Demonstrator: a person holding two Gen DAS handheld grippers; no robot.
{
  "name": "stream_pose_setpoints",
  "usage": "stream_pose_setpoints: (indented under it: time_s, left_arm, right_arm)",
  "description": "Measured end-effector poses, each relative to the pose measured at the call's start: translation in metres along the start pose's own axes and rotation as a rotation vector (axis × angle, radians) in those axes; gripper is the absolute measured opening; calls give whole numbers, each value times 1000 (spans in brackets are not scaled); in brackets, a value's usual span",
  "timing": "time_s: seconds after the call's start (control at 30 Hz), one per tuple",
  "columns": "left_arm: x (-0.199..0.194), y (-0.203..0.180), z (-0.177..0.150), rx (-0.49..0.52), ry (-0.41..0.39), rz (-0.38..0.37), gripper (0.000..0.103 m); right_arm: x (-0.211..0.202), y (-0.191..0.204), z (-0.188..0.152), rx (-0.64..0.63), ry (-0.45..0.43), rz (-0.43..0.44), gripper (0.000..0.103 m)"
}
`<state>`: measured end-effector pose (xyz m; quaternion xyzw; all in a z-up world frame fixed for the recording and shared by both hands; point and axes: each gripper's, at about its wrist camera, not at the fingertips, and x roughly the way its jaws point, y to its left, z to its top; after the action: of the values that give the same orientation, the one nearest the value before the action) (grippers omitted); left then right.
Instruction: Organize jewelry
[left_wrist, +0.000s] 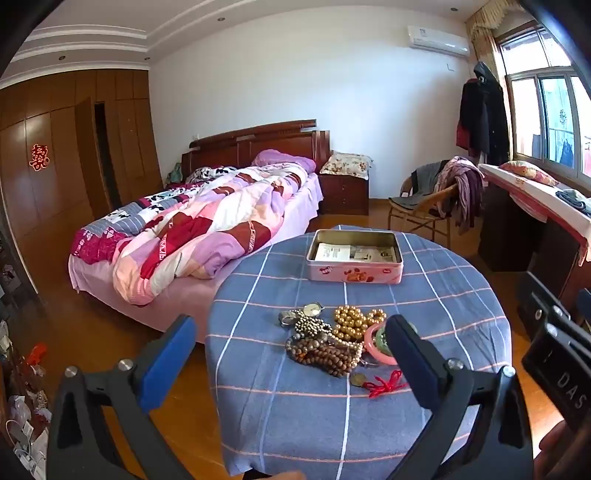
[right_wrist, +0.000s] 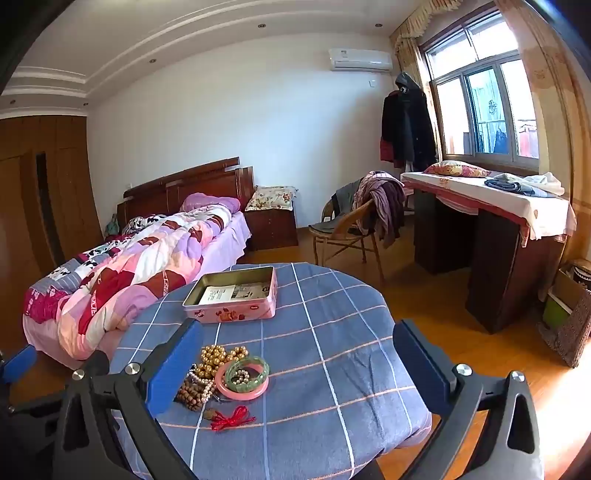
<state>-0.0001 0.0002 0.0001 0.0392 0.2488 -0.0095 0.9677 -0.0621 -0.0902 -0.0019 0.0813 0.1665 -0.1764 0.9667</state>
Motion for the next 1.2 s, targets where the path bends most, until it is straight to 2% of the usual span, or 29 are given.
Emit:
stream_pose_setpoints:
  time_s: [1.2]
  left_arm:
    - [2,2,-8,-7,1,-7,103]
  right_arm:
    - [9,1,-9,6,24,4,102]
